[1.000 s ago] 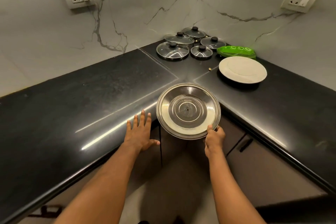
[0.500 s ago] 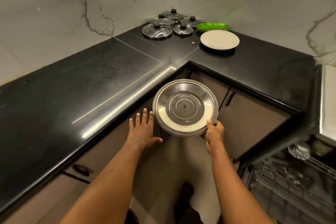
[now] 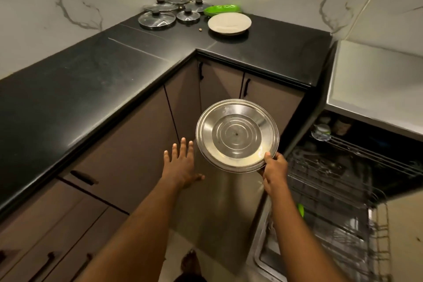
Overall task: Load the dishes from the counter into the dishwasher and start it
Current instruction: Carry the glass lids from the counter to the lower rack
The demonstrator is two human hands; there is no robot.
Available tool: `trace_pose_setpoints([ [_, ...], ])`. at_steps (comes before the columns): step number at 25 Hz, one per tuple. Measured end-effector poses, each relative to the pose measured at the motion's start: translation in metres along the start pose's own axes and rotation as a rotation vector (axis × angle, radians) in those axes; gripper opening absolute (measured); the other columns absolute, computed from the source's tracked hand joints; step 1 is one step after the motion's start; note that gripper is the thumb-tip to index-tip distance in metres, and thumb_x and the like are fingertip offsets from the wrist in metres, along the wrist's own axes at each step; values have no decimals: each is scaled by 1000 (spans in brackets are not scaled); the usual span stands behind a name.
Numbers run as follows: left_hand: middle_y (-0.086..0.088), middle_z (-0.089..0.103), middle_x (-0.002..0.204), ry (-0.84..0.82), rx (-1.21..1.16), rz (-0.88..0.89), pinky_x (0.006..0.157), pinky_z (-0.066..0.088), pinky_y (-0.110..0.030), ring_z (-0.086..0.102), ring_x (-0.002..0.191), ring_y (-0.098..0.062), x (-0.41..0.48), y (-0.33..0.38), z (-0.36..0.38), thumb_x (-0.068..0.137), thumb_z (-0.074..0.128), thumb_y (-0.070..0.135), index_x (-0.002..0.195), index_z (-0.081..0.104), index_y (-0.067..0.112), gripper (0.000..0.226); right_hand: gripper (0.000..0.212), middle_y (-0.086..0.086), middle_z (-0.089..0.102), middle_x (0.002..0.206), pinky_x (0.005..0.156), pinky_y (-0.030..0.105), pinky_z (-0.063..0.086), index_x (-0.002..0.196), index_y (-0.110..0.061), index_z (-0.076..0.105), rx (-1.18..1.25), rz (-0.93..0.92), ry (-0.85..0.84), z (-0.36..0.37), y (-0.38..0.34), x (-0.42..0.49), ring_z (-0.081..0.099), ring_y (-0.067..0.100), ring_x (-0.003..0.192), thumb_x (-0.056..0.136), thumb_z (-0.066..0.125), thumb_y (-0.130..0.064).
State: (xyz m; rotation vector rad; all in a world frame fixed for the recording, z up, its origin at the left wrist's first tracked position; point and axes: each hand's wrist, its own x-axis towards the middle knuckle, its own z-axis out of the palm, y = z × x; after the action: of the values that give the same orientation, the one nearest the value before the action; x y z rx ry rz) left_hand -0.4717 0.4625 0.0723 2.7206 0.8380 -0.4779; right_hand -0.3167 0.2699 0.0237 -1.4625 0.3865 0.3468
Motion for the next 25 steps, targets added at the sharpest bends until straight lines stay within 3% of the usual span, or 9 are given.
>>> trace_pose_setpoints([
  [4,-9,-26,160,-54,0,-23,119,-3,-56,-16,149,-34,-46,45,40,85,61,62,154,-18,15,115,11,16,64,100,91,51,50,102,-11,58,-10,-34,-6,-82,4,-6,60,28,90,97,52,-4],
  [10,-11,-26,160,-60,28,8,120,-2,-55,-14,149,-34,-118,127,91,86,59,64,154,-19,15,114,17,13,63,100,84,39,51,90,-19,56,1,-31,7,-205,10,-19,60,24,90,98,50,-5],
  [15,-12,-23,161,-46,72,40,119,-2,-55,-14,149,-35,-153,169,105,85,60,62,154,-17,14,115,9,16,64,107,90,48,54,101,-16,56,-12,26,38,-272,21,-36,64,32,100,98,51,-10],
  [18,-12,-22,161,-65,79,83,119,-3,-55,-14,149,-36,-169,196,124,86,61,60,154,-17,13,114,17,18,63,112,89,51,54,115,-11,55,-17,39,70,-315,28,-47,64,33,102,99,51,-12],
  [21,-13,-21,161,-96,84,125,119,-3,-55,-12,149,-36,-182,220,147,86,62,59,155,-15,14,113,13,20,64,112,87,56,54,110,-14,56,-30,49,126,-351,41,-61,64,32,99,97,53,-13],
  [25,-13,-21,161,-195,139,182,119,-2,-54,-13,150,-35,-204,262,184,87,59,62,155,-16,13,112,9,8,65,102,86,56,54,99,-19,58,-36,93,195,-413,46,-73,64,30,97,96,54,-11],
])
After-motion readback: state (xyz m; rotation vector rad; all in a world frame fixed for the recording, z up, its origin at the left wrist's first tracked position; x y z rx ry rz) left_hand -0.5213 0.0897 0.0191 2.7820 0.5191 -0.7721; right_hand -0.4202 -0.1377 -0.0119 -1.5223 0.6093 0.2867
